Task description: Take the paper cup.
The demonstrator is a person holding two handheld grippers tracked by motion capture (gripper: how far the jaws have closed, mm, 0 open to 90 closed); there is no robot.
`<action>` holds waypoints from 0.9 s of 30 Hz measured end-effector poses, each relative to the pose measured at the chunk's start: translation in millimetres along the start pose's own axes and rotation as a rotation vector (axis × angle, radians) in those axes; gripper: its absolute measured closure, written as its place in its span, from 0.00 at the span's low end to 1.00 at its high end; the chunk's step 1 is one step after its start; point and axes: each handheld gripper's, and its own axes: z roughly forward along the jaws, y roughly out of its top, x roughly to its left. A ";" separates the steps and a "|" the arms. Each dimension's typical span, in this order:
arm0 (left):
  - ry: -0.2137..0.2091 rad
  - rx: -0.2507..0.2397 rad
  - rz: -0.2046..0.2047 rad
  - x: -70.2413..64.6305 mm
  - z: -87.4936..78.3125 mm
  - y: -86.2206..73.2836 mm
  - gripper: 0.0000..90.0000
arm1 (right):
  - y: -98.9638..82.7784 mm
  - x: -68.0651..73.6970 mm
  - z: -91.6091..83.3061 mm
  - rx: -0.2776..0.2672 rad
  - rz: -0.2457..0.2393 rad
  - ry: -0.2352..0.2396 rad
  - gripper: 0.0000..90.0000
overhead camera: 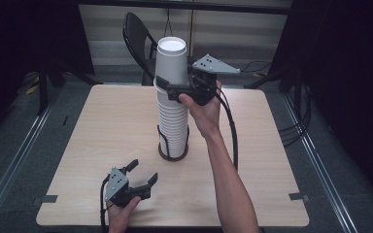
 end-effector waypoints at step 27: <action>-0.008 0.017 0.015 -0.2 1.5 0.7 0.17 | 34.3 0.8 -10.5 -0.122 0.033 0.037 0.17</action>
